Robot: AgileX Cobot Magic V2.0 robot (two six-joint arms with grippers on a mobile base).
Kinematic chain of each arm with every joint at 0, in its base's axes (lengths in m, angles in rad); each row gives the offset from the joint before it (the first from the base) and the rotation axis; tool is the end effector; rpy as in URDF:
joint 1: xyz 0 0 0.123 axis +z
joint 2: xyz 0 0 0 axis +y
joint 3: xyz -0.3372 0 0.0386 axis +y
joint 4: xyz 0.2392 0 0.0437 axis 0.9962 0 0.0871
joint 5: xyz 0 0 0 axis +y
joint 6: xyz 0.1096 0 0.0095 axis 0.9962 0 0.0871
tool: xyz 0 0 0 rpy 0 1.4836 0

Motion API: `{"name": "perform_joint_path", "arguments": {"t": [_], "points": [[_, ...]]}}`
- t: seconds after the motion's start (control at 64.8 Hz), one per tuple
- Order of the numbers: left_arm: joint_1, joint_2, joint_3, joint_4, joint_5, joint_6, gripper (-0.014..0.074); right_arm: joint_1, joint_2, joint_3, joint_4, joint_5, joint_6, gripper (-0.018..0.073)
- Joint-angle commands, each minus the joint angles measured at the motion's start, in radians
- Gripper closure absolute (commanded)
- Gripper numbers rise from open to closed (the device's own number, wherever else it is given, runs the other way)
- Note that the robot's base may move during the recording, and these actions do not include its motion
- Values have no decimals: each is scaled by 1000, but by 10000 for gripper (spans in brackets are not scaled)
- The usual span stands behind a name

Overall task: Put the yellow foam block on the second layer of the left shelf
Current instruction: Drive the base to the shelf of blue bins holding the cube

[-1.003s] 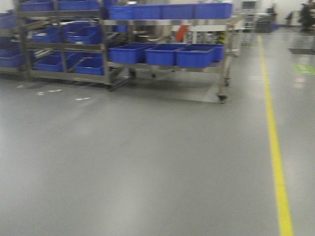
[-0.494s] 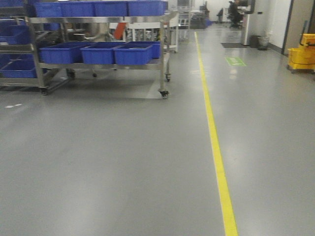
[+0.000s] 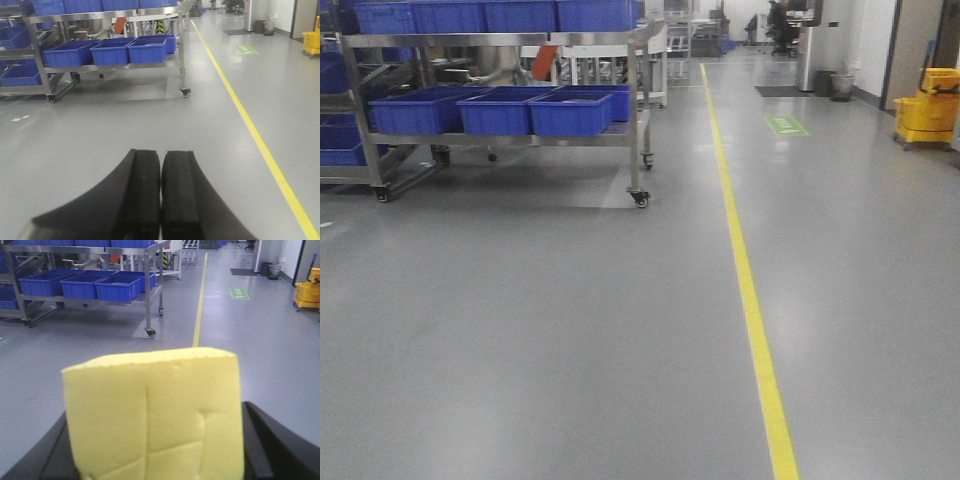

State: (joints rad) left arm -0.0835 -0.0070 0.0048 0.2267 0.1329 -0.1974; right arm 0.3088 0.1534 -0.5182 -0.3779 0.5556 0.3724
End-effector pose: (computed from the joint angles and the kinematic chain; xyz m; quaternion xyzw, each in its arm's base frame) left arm 0.0117 0.0023 0.1990 0.0296 0.7205 -0.0087 0.6927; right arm -0.0048 -0.0240 0.3311 -0.0290 0.7308 0.0496 0.6801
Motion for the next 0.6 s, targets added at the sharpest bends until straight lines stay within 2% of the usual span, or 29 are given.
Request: {"name": "perform_joint_path", "arguments": {"t": [0.0,0.586], "points": [[0,-13,26,-3,-86,-4,460,-5,16,-27,-31,-80,-6,230],[0,-13,26,-3,-86,-4,460,-5,16,-27,-31,-80,-6,230]]}}
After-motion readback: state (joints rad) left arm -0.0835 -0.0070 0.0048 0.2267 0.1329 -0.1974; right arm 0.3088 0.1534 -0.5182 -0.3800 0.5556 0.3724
